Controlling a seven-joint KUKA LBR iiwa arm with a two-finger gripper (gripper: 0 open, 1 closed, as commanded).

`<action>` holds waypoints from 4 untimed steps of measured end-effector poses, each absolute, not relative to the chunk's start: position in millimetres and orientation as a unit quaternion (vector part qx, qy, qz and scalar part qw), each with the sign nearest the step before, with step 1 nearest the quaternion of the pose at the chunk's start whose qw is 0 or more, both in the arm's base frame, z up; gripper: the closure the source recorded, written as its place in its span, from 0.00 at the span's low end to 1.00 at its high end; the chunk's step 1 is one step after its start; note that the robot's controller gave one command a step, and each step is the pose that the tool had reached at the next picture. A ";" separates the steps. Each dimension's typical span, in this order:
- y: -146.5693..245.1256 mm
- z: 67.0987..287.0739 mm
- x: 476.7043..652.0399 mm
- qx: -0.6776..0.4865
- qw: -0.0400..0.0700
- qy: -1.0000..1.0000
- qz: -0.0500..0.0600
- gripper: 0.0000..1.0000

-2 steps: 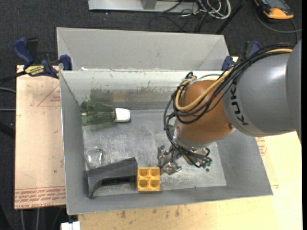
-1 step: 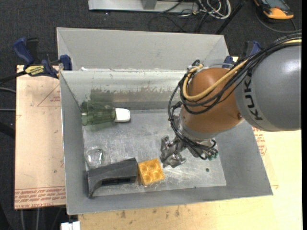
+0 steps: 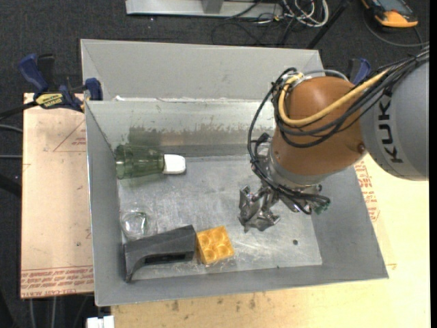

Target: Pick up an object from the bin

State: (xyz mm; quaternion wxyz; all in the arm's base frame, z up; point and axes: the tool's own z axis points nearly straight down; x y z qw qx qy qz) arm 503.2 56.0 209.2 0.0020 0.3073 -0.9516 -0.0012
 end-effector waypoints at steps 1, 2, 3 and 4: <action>115.4 130.8 499.8 0.311 0.002 -0.950 0.003 0.00; 115.5 131.0 500.3 0.311 0.001 -0.950 0.003 0.00; 93.8 89.0 509.8 0.462 -0.016 -0.887 0.003 1.00; 93.4 88.1 509.3 0.462 -0.015 -0.887 0.003 1.00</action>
Offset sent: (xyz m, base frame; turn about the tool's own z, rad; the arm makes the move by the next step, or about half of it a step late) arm 0.0000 0.0000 0.0000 0.0000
